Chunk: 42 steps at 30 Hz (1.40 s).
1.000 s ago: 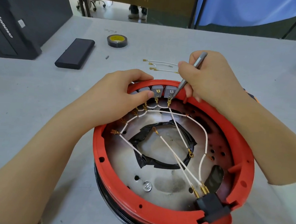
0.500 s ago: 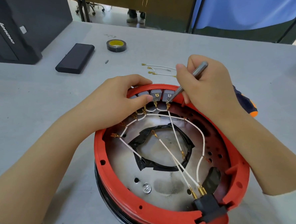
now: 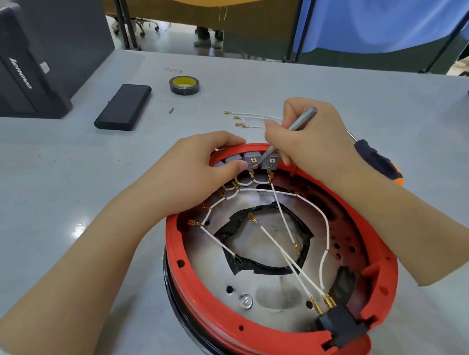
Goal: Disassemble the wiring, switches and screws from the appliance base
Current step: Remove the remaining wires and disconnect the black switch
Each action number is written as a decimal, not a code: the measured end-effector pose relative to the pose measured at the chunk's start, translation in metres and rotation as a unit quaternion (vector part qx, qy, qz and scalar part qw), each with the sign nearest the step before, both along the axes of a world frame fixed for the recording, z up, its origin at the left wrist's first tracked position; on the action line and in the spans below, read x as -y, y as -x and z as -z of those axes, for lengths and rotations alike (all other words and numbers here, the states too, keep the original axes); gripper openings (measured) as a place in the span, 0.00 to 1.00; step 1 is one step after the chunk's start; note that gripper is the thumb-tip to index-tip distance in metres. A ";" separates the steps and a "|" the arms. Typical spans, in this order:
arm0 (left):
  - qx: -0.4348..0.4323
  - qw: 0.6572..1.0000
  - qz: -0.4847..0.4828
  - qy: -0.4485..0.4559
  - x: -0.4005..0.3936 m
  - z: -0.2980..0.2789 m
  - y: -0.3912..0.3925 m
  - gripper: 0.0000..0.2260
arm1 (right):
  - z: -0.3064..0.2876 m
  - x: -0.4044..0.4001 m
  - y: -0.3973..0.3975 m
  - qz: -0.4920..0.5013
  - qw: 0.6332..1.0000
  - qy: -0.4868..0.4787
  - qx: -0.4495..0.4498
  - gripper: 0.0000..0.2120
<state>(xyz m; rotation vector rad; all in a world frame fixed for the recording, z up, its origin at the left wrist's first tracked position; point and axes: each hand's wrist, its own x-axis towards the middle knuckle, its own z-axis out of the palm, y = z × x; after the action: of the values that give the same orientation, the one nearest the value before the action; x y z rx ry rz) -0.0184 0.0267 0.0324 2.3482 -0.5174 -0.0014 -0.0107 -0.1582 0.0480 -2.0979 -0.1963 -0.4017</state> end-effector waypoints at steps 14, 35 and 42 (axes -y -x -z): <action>-0.013 1.000 0.007 0.012 0.000 0.000 -0.001 0.14 | 0.011 0.005 0.003 -0.026 0.998 0.031 0.042 0.17; -0.034 0.999 0.001 0.020 0.001 -0.003 0.003 0.14 | 0.008 0.000 -0.003 -0.016 1.000 0.027 0.007 0.15; -0.026 1.000 -0.001 0.015 0.001 -0.002 0.002 0.14 | 0.006 -0.002 -0.001 -0.026 0.999 0.016 -0.013 0.14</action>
<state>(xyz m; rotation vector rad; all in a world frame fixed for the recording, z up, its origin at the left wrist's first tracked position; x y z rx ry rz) -0.0202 0.0258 0.0344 2.3132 -0.4861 -0.0537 -0.0093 -0.1566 0.0422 -2.1226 -0.2436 -0.3418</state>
